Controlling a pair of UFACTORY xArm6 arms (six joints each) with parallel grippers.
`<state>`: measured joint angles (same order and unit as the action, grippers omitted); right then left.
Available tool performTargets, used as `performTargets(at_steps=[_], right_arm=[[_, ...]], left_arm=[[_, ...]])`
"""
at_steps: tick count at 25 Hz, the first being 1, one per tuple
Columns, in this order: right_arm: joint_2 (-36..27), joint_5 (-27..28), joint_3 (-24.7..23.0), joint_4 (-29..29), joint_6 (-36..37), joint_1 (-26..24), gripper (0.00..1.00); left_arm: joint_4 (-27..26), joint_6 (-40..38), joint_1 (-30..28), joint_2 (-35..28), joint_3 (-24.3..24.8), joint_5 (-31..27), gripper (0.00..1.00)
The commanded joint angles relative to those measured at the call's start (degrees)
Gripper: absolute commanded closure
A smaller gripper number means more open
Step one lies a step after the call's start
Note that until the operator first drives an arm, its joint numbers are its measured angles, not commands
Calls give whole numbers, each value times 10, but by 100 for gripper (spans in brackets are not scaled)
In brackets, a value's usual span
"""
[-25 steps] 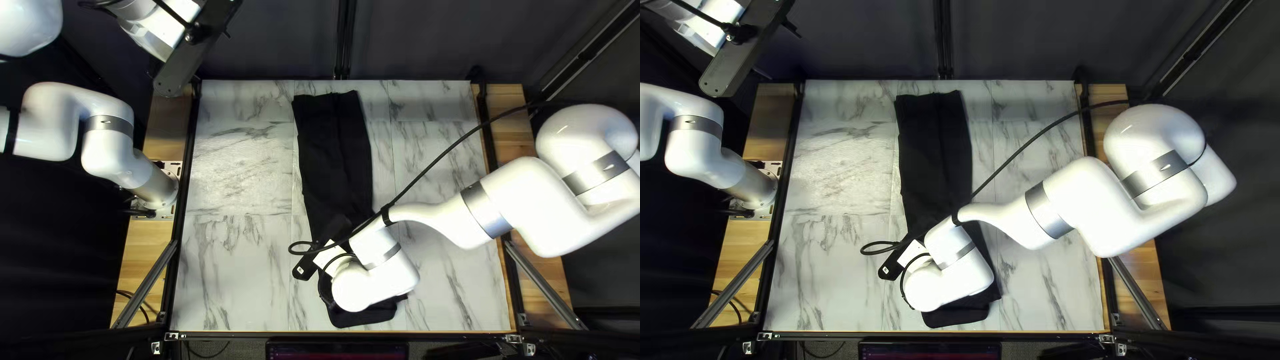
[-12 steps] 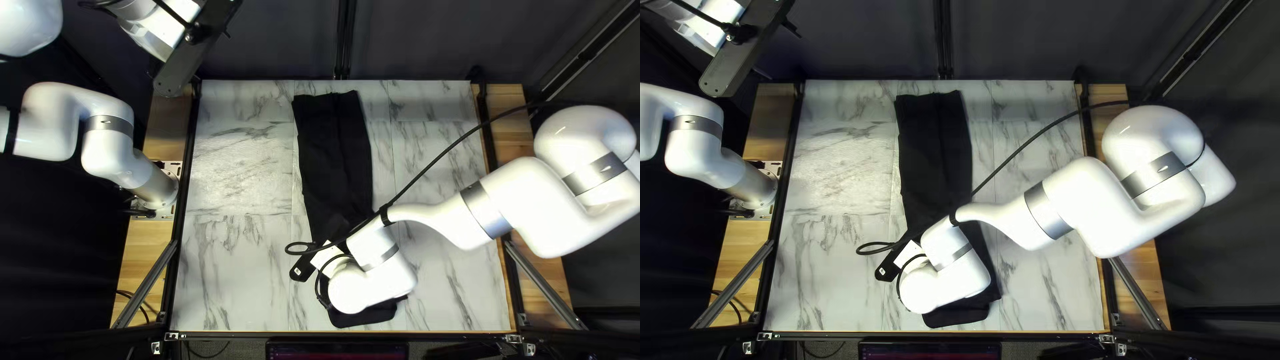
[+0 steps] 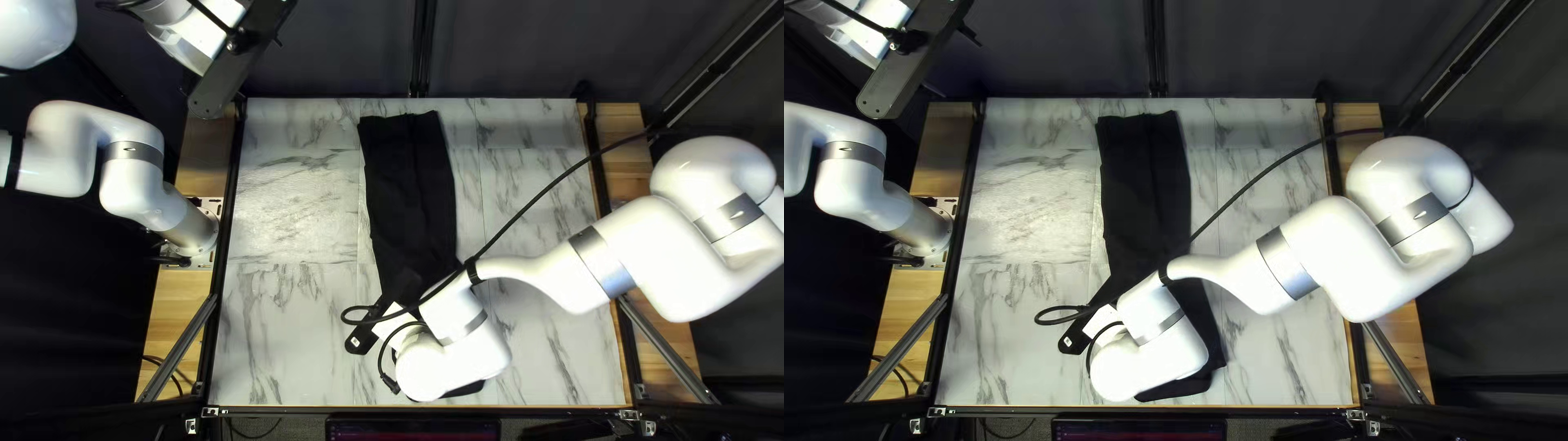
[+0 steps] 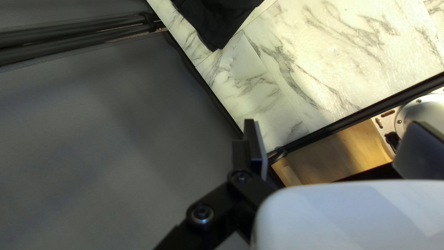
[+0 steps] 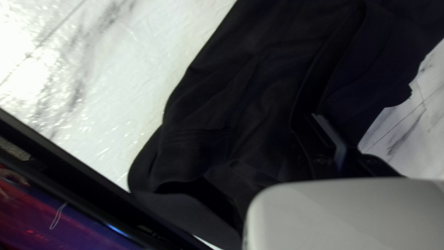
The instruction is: Fold t-shirt
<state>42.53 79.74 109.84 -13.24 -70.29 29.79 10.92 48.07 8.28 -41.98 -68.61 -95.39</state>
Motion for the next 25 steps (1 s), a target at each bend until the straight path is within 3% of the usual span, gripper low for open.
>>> performTargets(at_steps=[1, 4, 7, 10, 12, 13, 14, 15, 16, 17, 21, 25], right_arm=[[38, 25, 60, -4, 17, -4, 95], [79, 35, 111, 2, 35, -14, 95], [101, 29, 129, 10, 45, -18, 93], [110, 22, 132, 17, 49, -20, 92], [99, 7, 105, 20, 46, -21, 86], [91, -1, 91, 20, 44, -21, 77], [77, -15, 64, 20, 38, -21, 60], [69, -23, 50, 20, 34, -21, 19], [63, -30, 39, 20, 31, -21, 4], [54, -40, 25, 18, 27, -20, 0], [27, -50, -3, 7, 17, -19, 0], [-31, -70, -74, -12, 7, -28, 0]], left_arm=[[0, 0, 0, 0, 0, 0, 0], [0, 0, 0, 0, 0, 0, 0], [0, 0, 0, 0, 0, 0, 0], [0, 0, 0, 0, 0, 0, 0], [0, 0, 0, 0, 0, 0, 0], [0, 0, 0, 0, 0, 0, 0], [0, 0, 0, 0, 0, 0, 0], [0, 0, 0, 0, 0, 0, 0], [0, 0, 0, 0, 0, 0, 0], [0, 0, 0, 0, 0, 0, 0], [0, 0, 0, 0, 0, 0, 0], [0, 0, 0, 0, 0, 0, 0]])
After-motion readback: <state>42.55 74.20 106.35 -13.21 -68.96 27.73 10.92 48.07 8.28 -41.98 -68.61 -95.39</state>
